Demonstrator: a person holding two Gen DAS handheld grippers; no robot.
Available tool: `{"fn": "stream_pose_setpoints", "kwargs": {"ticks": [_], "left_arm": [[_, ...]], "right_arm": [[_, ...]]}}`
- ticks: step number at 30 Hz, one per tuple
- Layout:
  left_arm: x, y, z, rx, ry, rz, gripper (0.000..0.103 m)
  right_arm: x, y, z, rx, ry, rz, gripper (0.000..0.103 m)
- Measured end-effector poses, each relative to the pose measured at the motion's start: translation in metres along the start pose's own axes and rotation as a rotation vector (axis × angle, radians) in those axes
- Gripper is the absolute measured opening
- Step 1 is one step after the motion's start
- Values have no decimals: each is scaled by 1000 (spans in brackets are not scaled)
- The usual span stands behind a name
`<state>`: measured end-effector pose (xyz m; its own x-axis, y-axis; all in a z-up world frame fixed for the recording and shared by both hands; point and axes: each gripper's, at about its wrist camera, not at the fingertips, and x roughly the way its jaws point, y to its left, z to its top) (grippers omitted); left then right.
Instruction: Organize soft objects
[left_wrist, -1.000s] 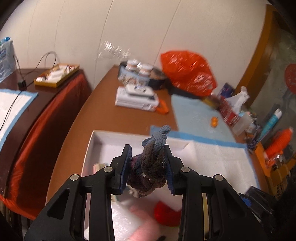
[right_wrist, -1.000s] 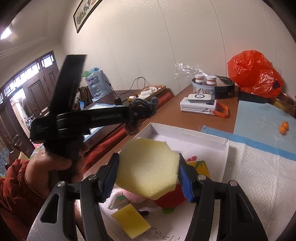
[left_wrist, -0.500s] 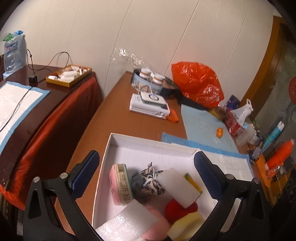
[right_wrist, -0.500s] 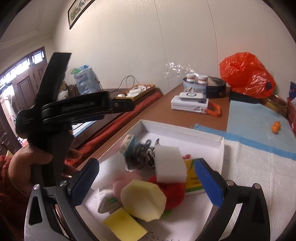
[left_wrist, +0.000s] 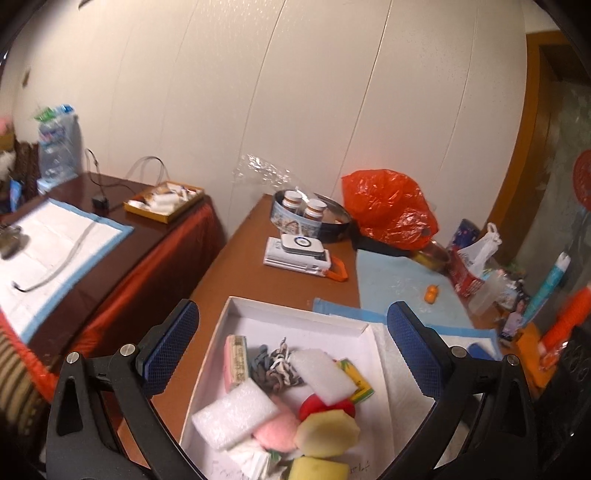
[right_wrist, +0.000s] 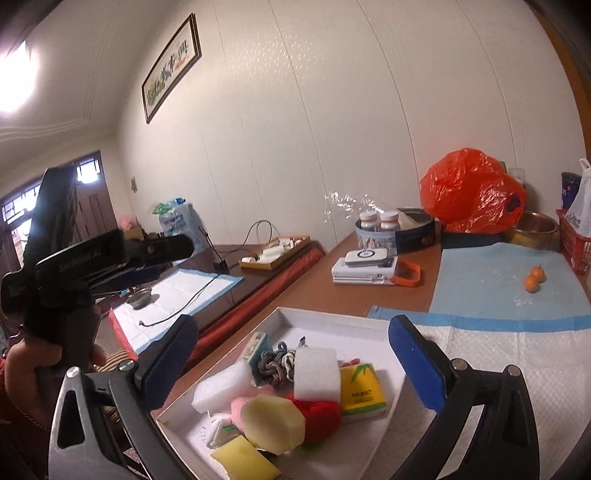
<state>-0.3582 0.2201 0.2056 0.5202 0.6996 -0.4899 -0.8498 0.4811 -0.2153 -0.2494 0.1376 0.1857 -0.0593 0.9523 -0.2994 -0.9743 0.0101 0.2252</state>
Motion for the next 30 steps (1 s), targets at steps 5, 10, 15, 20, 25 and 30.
{"fn": "stream_pose_setpoints", "kwargs": {"ticks": [5,10,15,20,25,30], "left_arm": [[-23,-29,-6,60,-59,180,103],[-40,-50,-16,59,-99,297,103],[-51,-64,-32,-30,-85,374,103],[-52,-88,-46,9,-40,415,103],[-54,-113,-57,54,-30,455,103],[-56,-127,-63,43,-6,463,103]], "right_arm": [[-32,-4,9,-78,-57,-63,103],[-54,-19,15,-79,-83,-155,103],[-77,-39,19,-83,-112,-187,103],[-96,-57,19,-55,-147,-166,103],[-109,-72,19,-33,-146,-168,103],[-136,-86,26,-15,-200,-171,103]]}}
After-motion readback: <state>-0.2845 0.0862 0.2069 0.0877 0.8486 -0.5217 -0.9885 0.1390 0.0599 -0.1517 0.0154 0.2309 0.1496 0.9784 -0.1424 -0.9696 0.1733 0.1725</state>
